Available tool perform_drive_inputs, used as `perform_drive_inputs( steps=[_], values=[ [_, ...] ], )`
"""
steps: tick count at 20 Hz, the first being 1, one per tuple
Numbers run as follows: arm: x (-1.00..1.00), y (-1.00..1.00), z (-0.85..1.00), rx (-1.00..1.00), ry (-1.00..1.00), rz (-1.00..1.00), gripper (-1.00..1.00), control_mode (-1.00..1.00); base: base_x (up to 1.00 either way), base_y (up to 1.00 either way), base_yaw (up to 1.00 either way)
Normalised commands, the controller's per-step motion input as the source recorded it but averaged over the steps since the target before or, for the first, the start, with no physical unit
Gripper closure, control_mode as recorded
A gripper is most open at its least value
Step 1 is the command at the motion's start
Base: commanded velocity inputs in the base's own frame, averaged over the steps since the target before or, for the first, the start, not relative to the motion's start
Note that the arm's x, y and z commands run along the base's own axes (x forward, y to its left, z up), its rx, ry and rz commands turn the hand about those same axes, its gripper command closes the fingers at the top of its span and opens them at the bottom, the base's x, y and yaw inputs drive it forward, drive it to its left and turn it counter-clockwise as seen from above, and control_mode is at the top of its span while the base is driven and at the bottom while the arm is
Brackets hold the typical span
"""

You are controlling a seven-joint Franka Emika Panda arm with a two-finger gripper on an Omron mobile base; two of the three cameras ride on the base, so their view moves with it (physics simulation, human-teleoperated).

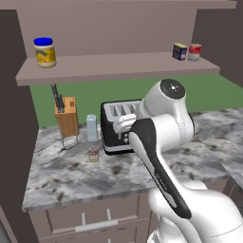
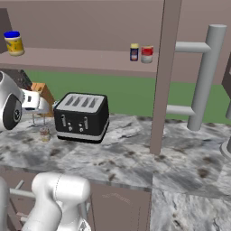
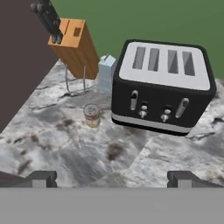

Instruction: Pick the cans from the counter and place them in their designated side in the cabinet.

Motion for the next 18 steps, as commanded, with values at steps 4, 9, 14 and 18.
perform_drive_inputs(
  steps=[4, 9, 14, 18],
  values=[
    [0.0, 0.37, -0.15, 0.0, 0.0, 0.0, -1.0, -1.0, 0.0, 0.0, 0.0],
    [0.02, 0.35, -0.16, 0.0, 0.0, 0.0, -1.0, -1.0, 0.0, 0.0, 0.0],
    [0.15, 0.3, -0.13, 0.01, 0.0, 0.0, -1.0, -1.0, 0.0, 0.0, 0.0],
    [0.3, 0.2, -0.1, 0.02, 0.0, 0.0, -1.0, -1.0, 0.0, 0.0, 0.0]
  ],
)
